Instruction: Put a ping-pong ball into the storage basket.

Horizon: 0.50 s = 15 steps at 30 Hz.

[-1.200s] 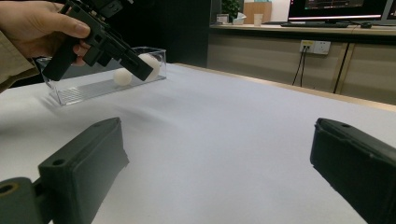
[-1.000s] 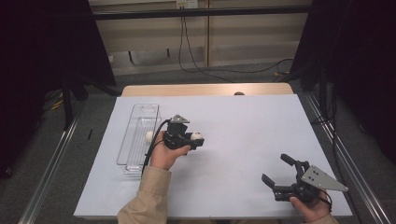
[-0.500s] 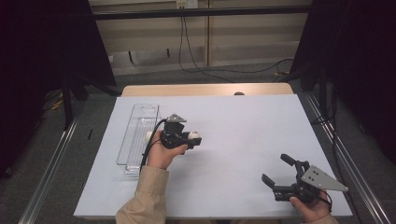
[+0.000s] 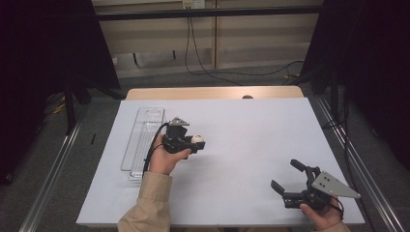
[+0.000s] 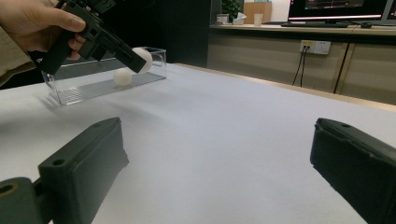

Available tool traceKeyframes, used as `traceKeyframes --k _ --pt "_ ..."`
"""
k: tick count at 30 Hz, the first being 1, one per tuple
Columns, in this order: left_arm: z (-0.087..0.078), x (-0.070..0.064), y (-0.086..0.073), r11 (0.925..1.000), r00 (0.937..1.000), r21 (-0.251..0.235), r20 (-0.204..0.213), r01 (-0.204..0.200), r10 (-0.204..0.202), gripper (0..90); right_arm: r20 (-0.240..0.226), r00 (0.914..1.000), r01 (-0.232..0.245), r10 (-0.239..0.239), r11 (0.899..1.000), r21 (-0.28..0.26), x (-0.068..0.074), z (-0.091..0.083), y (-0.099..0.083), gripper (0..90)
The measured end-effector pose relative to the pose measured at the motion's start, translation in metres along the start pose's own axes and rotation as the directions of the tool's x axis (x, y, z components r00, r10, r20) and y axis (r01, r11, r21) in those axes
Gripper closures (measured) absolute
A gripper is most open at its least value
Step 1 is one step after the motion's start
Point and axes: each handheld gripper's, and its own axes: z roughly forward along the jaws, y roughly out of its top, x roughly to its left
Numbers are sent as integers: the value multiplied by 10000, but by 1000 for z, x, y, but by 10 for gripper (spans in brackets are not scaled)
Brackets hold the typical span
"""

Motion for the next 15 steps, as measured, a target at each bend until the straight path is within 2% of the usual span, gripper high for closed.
traceKeyframes --k 15 --pt "-6 5 -1 10000 9999 -1 -58 92 -92 510 3 10000 14 -14 10000 6 0 0 0 26"
